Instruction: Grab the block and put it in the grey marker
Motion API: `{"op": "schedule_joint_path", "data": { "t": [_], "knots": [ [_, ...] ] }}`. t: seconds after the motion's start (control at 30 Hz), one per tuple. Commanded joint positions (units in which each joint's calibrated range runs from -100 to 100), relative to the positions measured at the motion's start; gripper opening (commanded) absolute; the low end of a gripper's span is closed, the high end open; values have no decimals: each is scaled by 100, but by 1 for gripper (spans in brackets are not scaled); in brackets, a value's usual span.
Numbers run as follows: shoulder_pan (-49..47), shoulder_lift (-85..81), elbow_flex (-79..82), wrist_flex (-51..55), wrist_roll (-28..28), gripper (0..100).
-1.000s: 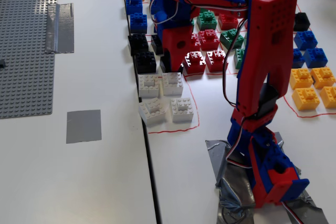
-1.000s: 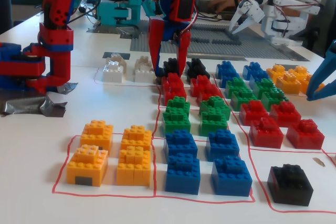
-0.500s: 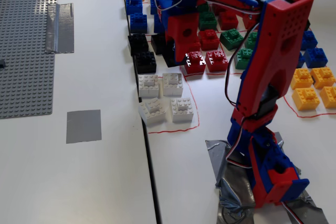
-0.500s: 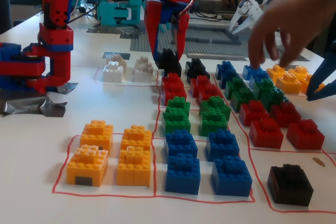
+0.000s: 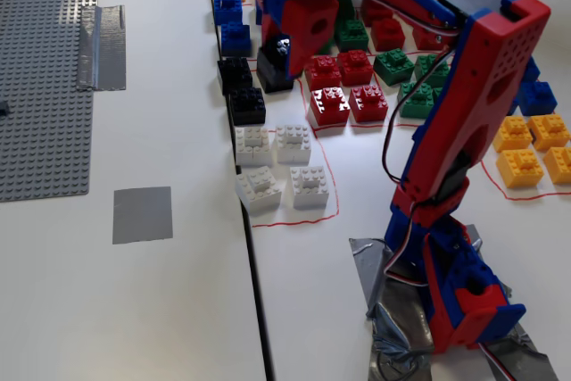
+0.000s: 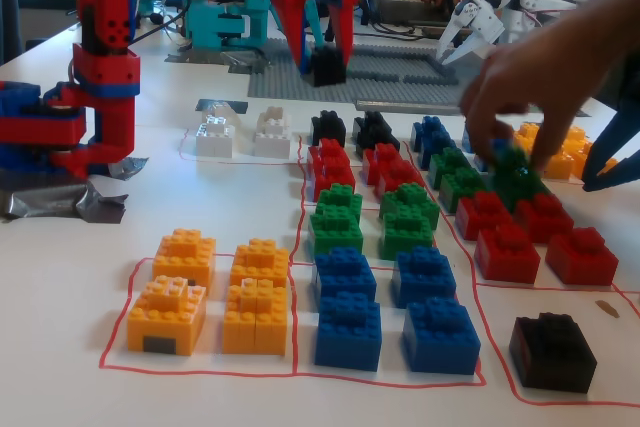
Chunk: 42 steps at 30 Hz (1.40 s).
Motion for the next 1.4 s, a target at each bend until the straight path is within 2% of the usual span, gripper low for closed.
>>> {"op": "schedule_joint_path", "data": {
  "t": [0.0,0.63,1.03,1.37],
  "knots": [
    [-279,-534,-581,126,63,0],
    [-2477,-229,-727,-158,366,0],
    [-3125,547,-518,-677,899,0],
    [-3272,1388,-926,-775,1123,0]
  ]
}}
